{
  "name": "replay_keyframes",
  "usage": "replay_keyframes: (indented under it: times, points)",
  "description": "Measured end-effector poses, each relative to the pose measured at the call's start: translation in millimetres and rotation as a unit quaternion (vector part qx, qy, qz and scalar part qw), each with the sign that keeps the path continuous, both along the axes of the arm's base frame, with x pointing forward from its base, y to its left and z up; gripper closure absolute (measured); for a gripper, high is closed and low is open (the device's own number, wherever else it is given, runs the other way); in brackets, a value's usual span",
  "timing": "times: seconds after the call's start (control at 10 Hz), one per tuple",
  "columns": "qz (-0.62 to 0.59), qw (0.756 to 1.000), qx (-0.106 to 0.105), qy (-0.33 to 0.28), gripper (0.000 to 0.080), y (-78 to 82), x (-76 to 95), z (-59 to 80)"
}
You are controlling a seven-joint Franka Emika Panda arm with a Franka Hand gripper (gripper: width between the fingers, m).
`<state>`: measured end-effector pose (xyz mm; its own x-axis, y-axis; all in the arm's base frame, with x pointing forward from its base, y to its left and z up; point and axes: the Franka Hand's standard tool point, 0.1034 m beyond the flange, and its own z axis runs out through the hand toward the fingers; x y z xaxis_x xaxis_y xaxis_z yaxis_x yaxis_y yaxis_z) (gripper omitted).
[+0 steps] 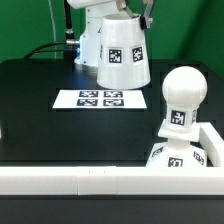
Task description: Assemble lamp
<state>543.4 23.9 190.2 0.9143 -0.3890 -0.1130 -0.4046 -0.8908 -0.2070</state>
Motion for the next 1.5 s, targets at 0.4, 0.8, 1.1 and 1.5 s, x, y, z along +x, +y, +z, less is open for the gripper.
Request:
replay_keyframes:
  times: [0.4, 0.8, 1.1, 1.5]
  points:
    - [-0.004, 1.000, 0.003, 0.001, 0.0754, 5.1, 7.0, 11.0]
    - [-0.018, 1.000, 0.017, -0.006, 0.0754, 34.0, 44.8, 53.8]
    - [-0.031, 0.999, 0.020, -0.004, 0.0754, 50.2, 69.5, 54.0]
    - [-0.039, 0.999, 0.020, 0.014, 0.0754, 71.4, 95.2, 17.5]
